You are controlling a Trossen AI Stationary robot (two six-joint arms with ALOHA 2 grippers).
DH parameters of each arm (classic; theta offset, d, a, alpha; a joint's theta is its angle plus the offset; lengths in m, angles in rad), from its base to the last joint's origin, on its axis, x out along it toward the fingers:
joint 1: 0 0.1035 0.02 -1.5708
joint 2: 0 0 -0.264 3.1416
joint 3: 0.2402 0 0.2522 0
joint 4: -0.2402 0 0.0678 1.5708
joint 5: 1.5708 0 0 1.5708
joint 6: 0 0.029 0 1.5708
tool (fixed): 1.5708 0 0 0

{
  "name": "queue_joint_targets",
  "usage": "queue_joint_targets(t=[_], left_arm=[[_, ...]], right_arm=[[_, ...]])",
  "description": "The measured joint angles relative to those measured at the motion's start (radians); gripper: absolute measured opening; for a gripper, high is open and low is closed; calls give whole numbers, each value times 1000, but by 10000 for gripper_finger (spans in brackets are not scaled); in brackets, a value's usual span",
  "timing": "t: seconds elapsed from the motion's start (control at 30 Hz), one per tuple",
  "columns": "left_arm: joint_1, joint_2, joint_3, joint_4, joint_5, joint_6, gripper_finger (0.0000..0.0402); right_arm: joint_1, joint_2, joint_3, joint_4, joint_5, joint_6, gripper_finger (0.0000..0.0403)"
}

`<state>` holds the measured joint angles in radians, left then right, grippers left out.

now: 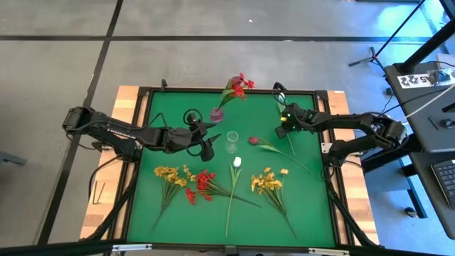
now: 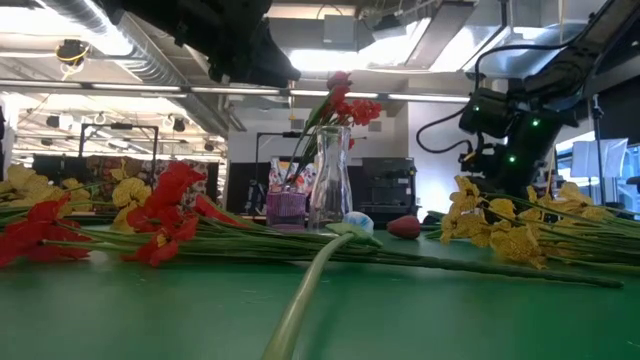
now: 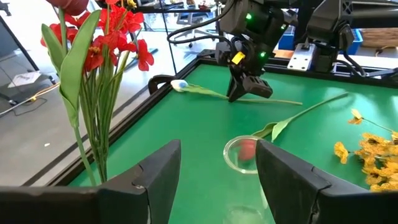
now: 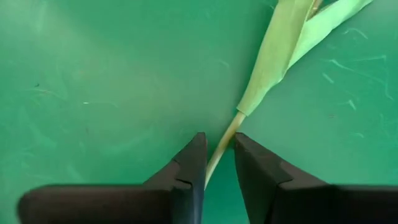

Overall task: Sort flowers into vase by color
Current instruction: Put the top white flower into the transparent vase

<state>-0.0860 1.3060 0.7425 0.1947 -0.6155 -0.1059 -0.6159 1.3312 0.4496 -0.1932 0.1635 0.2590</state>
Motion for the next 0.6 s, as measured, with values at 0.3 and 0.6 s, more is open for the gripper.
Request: queue_joint_targets(t=[0.3, 0.6], left_arm=[[0, 0, 0, 0, 0, -23, 204], [0, 0, 0, -1, 0, -23, 204]], right_arm=[[0, -2, 1, -16, -8, -3, 16], [0, -97, -3, -41, -50, -5, 2]])
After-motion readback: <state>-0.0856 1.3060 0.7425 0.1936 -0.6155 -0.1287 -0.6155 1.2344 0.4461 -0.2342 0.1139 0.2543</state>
